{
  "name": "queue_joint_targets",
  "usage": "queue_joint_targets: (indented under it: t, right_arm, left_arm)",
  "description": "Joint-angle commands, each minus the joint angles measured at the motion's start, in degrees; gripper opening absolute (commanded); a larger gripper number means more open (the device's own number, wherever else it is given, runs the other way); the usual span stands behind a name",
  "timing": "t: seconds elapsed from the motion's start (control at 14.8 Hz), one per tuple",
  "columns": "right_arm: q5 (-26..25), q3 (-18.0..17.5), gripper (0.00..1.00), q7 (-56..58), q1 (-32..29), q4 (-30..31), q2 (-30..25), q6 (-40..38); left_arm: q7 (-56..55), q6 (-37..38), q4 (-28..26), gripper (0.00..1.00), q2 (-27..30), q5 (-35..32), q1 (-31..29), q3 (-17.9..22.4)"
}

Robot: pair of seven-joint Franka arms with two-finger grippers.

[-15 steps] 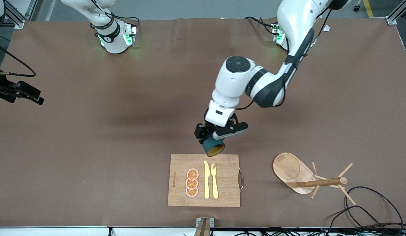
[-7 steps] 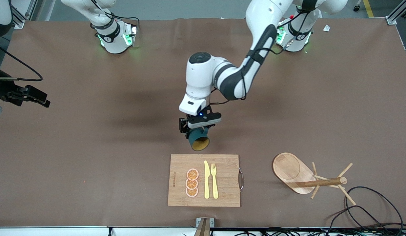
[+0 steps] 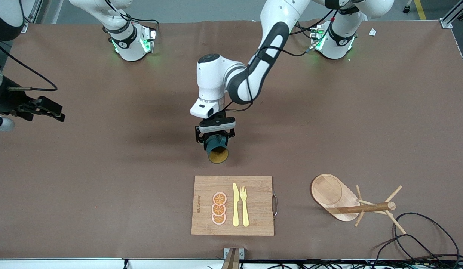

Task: Transfer cup from left to right arm and place
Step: 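Carry the mug to mid-table with the left gripper while the right gripper approaches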

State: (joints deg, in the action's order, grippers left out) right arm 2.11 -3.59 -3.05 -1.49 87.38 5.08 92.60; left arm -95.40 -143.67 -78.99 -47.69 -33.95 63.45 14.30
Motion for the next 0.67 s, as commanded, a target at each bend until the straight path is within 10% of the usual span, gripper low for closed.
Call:
queue_joint_targets:
  t: [0.0,0.61]
  right_arm:
    - [1.8,-0.2,1.00,0.2,3.8,2.6,-1.1,0.7]
    - [6.1,-0.7,1.00,1.1,3.2,1.1,-2.7,2.3]
  left_arm:
    - [-7.8,0.1,1.8,0.62,-2.7,-8.0,2.4,1.3]
    - [-23.8,4.5,2.0,0.62,-9.1,-36.8,7.1,1.3]
